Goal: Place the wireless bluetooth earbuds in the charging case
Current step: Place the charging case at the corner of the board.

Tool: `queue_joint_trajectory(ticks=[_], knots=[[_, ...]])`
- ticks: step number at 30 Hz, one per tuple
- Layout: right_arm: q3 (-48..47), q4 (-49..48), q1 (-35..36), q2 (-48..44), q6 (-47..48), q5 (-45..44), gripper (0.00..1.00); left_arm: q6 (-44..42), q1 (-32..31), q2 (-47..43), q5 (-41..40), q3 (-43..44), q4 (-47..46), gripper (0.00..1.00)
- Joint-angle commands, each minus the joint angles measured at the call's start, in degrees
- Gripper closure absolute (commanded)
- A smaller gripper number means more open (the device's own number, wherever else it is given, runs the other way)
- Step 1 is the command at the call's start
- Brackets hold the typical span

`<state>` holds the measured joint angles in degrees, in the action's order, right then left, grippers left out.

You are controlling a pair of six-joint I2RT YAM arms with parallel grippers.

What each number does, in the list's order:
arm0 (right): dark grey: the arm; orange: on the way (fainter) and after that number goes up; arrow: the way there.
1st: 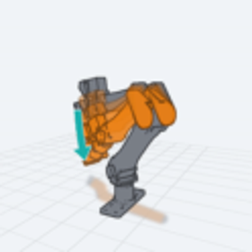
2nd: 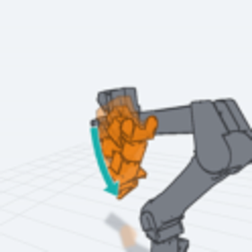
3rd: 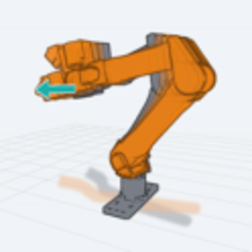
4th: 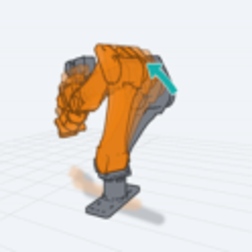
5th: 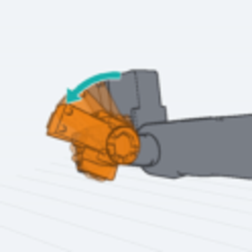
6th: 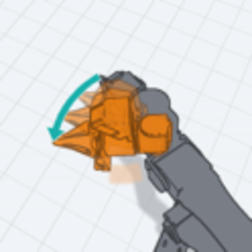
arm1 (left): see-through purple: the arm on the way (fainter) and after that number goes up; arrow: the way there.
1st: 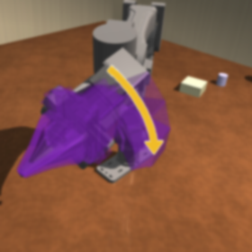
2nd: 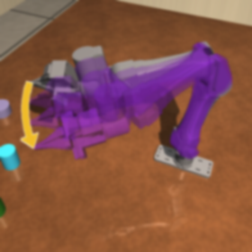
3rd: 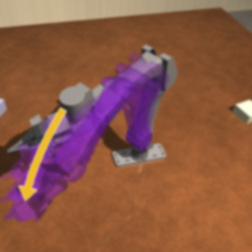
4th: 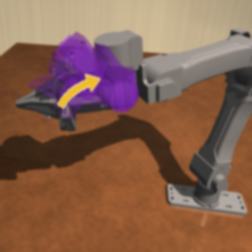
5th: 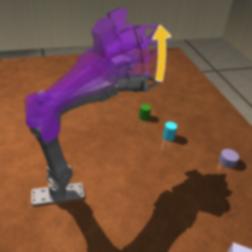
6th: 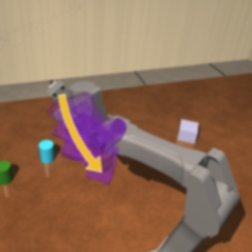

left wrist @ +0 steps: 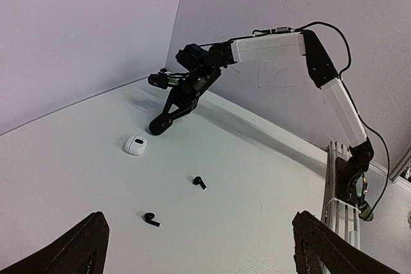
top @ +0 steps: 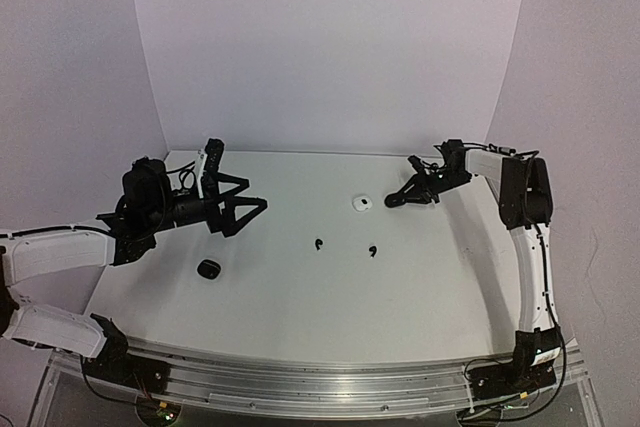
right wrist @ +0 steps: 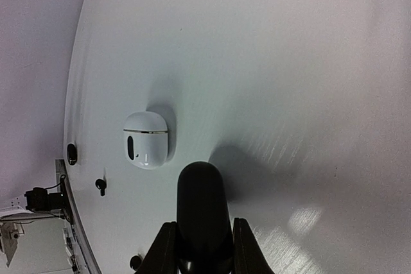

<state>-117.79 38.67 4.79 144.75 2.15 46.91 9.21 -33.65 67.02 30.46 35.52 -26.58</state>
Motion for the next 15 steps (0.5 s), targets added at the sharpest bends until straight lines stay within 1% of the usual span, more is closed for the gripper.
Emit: queue_joint_trajectory(ticks=[1, 5, 6, 10, 12, 15], knots=[[-2.3, 0.8, -1.2, 1.6, -0.5, 1.9, 1.00, 0.1, 0.2, -0.6, 0.9, 1.7, -1.9, 0.01], [-2.4, 1.0, -1.5, 2.8, -0.3, 2.2, 0.96, 0.2, 0.2, -0.6, 1.2, 1.6, -2.0, 0.01], [-2.5, 1.0, -1.5, 3.0, -0.3, 1.8, 0.94, 0.2, 0.2, -0.5, 1.3, 1.6, -2.1, 0.01], [-3.1, 1.0, -1.8, 3.8, -0.2, 0.3, 0.78, 0.2, 0.2, -0.5, 1.4, 1.6, -2.1, 0.01], [-4.1, 1.0, -1.8, 4.6, -0.5, 0.3, 0.66, 0.4, 0.2, -0.5, 1.6, 1.5, -2.1, 0.01], [-5.7, 1.0, -1.8, 5.7, -0.8, -0.1, 0.57, 0.5, 0.2, -0.4, 1.7, 1.6, -2.1, 0.01]])
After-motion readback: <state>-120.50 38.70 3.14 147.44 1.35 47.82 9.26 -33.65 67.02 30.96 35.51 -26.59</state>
